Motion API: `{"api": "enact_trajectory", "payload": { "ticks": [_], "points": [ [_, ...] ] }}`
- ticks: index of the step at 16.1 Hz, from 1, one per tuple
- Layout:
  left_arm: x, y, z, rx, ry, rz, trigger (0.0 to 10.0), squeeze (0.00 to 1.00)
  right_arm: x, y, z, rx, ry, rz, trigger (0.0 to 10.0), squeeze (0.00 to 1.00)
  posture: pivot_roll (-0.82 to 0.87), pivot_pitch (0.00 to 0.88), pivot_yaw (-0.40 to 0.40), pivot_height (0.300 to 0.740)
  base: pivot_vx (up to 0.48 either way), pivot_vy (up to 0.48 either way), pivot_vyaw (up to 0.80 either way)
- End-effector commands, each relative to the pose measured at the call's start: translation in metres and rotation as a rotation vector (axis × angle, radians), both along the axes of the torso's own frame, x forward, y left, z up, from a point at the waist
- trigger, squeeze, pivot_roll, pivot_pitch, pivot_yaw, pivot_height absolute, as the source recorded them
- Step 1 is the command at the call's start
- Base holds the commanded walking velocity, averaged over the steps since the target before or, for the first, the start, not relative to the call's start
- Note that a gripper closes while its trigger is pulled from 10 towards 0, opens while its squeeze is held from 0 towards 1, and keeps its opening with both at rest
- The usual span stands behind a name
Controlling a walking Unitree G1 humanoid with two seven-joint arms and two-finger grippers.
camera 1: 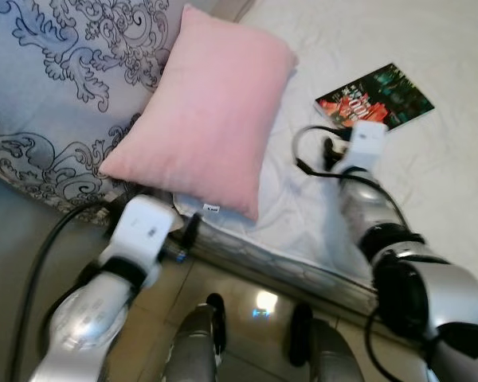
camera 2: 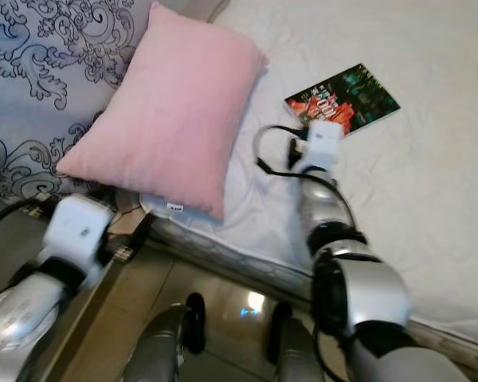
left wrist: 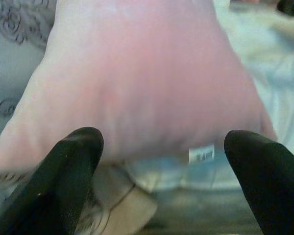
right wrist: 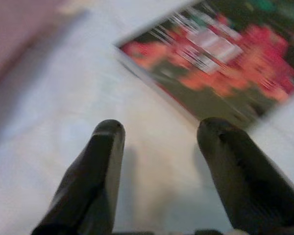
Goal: Clean up the room
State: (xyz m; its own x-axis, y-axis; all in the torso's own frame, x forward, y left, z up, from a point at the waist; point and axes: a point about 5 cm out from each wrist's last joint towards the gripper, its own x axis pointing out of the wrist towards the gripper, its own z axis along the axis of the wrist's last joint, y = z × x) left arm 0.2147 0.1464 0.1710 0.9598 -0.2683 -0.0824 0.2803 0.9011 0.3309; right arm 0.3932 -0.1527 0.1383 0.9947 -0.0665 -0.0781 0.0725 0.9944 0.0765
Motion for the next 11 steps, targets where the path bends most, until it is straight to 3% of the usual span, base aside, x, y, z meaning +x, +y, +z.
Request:
{"api": "enact_trajectory", "payload": {
  "ticks": [1,3,5,6,7,9,10,11],
  "points": [
    [0.007,-0.001,-0.007,0.003,0.006,0.014,10.0,0.0,-0.001,0.008,0.0,0.012,-0.03,0.023,0.0,0.0,0.28,0.225,0.019,0.74,0.0,0.0,0.0],
    [0.025,-0.013,-0.003,-0.024,-0.053,-0.005,10.0,0.0,-0.006,0.033,-0.001,0.037,-0.095,0.087,0.0,0.0,0.25,0.155,-0.008,0.74,0.0,0.0,0.0],
    [0.037,-0.016,-0.003,-0.032,-0.073,-0.007,10.0,0.0,-0.008,0.043,-0.001,0.027,-0.112,0.103,0.0,0.0,0.22,0.1,-0.015,0.74,0.0,0.0,0.0],
    [0.05,-0.022,-0.008,-0.015,-0.066,-0.021,10.0,0.0,-0.012,0.051,0.0,-0.032,-0.161,0.087,10.0,0.0,0.18,0.061,-0.011,0.74,0.0,0.0,0.0],
    [0.057,-0.024,-0.01,-0.009,-0.068,-0.018,10.0,0.0,-0.014,0.049,0.002,-0.051,-0.196,0.061,10.0,0.0,0.17,0.048,-0.01,0.74,0.0,0.0,0.0],
    [0.066,-0.023,-0.013,-0.098,-0.042,0.012,10.0,0.0,-0.025,0.032,0.002,-0.092,-0.308,-0.036,10.0,0.0,0.12,0.019,0.0,0.74,0.0,0.0,0.0],
    [0.071,-0.022,-0.013,-0.16,-0.049,0.029,10.0,0.0,-0.044,0.012,-0.001,-0.151,-0.394,-0.104,10.0,0.0,0.09,0.006,0.009,0.74,0.0,0.0,0.0],
    [0.076,-0.021,-0.015,-0.216,-0.038,0.061,10.0,0.0,-0.061,-0.001,-0.008,-0.169,-0.412,-0.138,10.0,0.0,0.06,0.0,0.017,0.74,0.0,0.0,0.0]
  ]
}}
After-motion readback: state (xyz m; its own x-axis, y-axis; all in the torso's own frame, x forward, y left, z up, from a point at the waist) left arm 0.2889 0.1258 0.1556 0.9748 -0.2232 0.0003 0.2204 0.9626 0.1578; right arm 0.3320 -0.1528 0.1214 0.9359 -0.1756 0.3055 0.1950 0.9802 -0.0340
